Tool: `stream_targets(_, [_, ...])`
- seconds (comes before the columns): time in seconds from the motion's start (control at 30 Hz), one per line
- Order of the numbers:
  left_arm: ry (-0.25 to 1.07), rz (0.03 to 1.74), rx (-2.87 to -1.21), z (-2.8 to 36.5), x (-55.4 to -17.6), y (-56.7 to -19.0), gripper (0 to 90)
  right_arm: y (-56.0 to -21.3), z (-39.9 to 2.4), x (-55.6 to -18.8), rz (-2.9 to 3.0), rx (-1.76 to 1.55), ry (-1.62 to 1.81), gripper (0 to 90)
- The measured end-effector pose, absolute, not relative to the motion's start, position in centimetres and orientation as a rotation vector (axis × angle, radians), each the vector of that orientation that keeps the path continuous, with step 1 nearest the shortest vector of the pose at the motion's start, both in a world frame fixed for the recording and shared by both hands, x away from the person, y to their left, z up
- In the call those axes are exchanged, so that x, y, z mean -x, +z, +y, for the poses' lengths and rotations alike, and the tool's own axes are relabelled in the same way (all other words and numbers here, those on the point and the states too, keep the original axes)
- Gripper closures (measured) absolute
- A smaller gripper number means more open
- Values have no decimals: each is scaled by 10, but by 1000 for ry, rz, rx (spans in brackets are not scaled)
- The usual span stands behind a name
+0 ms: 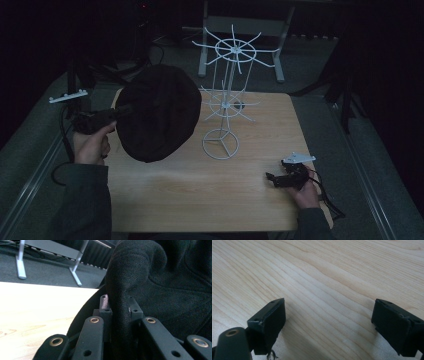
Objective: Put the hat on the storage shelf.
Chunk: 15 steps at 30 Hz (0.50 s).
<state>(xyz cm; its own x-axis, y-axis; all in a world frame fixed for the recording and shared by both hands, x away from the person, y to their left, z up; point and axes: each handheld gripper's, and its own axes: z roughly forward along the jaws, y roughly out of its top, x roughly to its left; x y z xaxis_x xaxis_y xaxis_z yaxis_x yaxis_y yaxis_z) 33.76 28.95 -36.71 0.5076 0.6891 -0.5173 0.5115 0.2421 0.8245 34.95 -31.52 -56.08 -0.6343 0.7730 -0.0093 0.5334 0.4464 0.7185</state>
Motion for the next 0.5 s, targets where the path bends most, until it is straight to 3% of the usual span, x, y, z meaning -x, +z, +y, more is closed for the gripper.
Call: stream_targets(0.5, [138,1093,-1368,285,-339,-359,802,-561,-315,-350,2366,-1113,996,119])
